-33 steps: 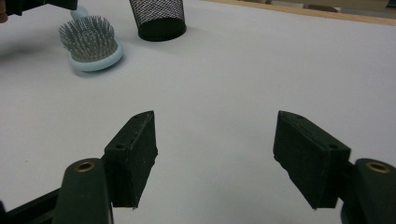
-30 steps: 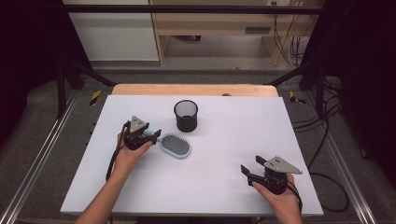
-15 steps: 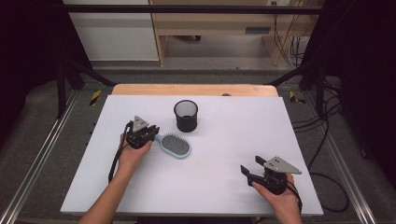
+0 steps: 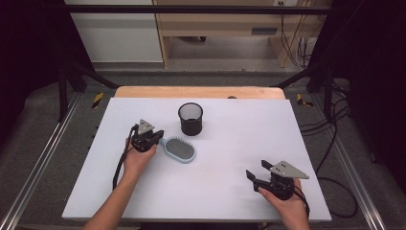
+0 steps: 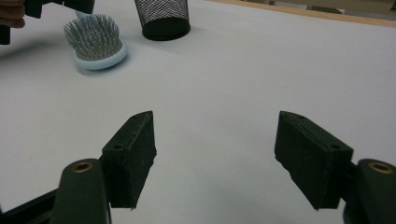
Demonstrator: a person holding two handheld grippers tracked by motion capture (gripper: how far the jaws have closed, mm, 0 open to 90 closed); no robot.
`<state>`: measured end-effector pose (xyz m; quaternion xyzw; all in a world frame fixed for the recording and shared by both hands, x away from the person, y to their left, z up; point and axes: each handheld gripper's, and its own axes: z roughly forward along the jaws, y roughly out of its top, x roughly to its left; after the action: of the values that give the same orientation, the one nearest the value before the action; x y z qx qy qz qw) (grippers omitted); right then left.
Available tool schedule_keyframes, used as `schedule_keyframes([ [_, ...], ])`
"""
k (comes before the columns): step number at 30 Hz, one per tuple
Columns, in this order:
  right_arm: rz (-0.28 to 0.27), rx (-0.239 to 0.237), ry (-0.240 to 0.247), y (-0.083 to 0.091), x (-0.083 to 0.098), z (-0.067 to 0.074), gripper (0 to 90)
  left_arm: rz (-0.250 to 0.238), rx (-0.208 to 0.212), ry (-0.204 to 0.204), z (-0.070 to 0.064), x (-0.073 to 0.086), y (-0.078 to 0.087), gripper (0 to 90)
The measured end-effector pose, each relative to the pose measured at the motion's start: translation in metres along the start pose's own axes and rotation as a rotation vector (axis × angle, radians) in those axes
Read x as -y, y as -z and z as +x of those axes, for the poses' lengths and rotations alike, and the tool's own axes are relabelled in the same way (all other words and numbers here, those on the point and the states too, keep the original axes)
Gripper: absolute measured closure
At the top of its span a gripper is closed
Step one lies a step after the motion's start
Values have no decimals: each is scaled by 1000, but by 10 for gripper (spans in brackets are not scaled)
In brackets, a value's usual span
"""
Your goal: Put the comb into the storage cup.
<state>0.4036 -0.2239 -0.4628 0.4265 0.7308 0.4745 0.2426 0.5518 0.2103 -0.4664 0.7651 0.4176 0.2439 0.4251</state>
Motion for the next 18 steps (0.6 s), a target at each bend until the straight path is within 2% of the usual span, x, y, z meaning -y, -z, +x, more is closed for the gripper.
schedule_keyframes([
  [18, 12, -1, 5, -2, 1, 0, 278, 46, 7, -27, -1, 6, -10, 898],
])
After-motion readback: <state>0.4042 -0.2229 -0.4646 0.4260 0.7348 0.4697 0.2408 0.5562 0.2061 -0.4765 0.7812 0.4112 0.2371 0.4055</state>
